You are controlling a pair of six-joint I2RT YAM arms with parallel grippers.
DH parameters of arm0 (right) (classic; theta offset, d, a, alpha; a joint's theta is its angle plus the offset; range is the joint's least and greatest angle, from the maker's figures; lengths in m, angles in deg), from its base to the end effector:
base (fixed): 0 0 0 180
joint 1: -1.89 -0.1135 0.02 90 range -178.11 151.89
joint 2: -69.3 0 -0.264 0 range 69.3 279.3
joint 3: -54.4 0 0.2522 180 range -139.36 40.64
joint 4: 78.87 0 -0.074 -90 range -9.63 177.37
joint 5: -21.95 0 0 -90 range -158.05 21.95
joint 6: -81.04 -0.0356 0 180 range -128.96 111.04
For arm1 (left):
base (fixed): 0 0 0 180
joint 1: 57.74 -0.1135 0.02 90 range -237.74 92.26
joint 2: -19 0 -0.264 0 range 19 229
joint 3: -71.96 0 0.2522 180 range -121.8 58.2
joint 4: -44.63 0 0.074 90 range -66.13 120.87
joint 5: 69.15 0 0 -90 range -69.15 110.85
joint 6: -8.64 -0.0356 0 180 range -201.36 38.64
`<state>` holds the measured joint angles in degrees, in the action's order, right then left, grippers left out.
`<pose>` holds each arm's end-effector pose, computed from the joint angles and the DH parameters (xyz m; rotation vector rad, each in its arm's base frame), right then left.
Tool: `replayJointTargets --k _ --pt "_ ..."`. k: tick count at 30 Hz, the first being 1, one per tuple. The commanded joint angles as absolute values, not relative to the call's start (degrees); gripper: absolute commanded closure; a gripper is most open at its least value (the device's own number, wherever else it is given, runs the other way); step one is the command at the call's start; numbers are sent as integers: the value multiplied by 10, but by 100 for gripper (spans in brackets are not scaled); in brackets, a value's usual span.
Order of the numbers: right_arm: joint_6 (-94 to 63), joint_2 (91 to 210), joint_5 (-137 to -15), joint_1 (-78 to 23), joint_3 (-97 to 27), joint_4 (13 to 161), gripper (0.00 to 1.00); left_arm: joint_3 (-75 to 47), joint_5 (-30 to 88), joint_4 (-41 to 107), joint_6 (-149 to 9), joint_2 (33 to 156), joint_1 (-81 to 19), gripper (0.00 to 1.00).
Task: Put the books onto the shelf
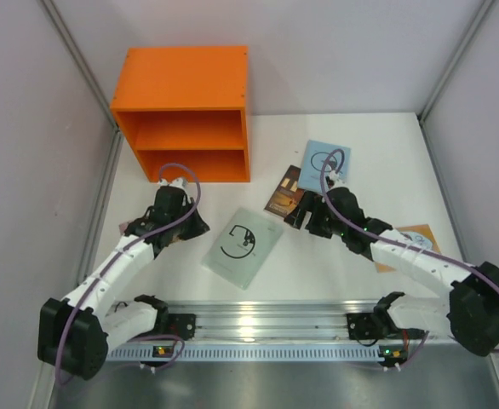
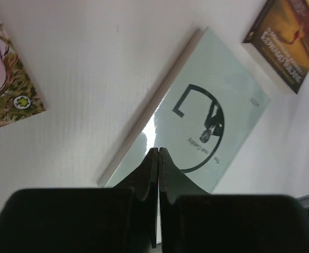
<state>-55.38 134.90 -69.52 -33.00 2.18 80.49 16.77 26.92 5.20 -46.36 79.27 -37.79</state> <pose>0.2022 0.1421 0.2342 0.2144 2.2786 0.8147 0.2039 -0.0780 0.2437 -0.2636 2.4067 -0.5820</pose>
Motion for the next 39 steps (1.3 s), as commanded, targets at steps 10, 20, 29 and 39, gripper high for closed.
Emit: replayJointTargets --k 10,20,29,39 --pt "-684 1479 -636 -437 76 1000 39 254 206 132 -424 851 -390 100" --pt "-765 1534 -499 -549 37 930 48 285 289 165 -417 890 -390 100" --pt "-800 1594 -492 -578 22 960 45 331 330 206 -401 883 -390 100" --pt "-749 1509 -527 -596 121 1250 41 356 375 232 -392 874 -390 100"
